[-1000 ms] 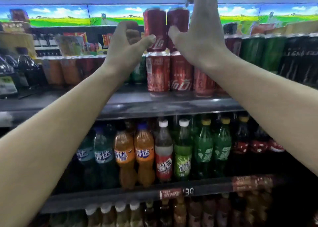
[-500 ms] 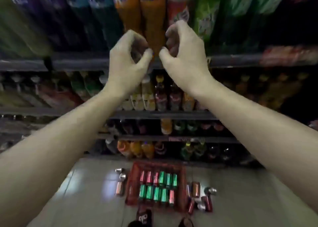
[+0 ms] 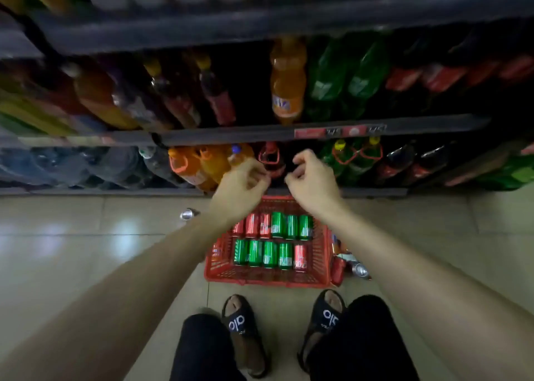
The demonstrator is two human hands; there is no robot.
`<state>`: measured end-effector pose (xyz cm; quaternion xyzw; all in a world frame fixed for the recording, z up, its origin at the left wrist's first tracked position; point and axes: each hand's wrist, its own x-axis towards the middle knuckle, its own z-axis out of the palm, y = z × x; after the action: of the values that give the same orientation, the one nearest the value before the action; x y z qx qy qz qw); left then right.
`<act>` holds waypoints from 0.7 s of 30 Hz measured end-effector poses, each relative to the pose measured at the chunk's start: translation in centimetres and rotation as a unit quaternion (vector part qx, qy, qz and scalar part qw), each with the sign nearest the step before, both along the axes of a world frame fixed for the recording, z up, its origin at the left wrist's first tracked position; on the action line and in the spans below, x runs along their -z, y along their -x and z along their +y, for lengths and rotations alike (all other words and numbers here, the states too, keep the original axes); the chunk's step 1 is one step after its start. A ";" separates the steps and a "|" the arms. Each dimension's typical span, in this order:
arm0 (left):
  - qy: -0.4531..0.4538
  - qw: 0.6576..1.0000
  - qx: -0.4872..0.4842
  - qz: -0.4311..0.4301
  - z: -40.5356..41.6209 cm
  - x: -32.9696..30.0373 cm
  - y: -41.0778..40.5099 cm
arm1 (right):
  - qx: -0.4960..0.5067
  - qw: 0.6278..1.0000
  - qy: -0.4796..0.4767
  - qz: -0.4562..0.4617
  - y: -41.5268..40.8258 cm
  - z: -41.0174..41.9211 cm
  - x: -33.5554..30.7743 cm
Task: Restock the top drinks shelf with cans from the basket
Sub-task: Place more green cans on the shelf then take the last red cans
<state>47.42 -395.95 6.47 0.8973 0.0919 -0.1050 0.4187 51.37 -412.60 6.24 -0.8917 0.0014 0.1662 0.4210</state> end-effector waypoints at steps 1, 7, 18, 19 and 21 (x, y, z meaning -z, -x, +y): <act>0.000 0.999 0.007 0.031 0.3 3.7 0.6 | -0.003 0.999 0.017 0.035 0.5 0.0 4.0; -0.039 0.982 0.016 0.185 2.2 26.5 3.5 | -0.052 0.959 0.113 0.255 3.2 -0.4 28.0; -0.112 0.932 0.050 0.341 2.6 50.4 6.1 | 0.064 0.911 0.182 0.365 7.4 -1.7 53.7; -0.124 0.928 0.044 0.348 2.7 50.9 6.1 | 0.077 0.908 0.177 0.371 7.7 -1.7 54.2; -0.141 0.918 0.046 0.368 2.6 51.3 6.2 | 0.100 0.904 0.163 0.381 8.2 -1.6 54.9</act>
<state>41.22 -393.36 -44.87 0.8480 0.2122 -0.4333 0.2194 43.22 -414.19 -48.64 -0.8115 0.2780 0.4482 0.2516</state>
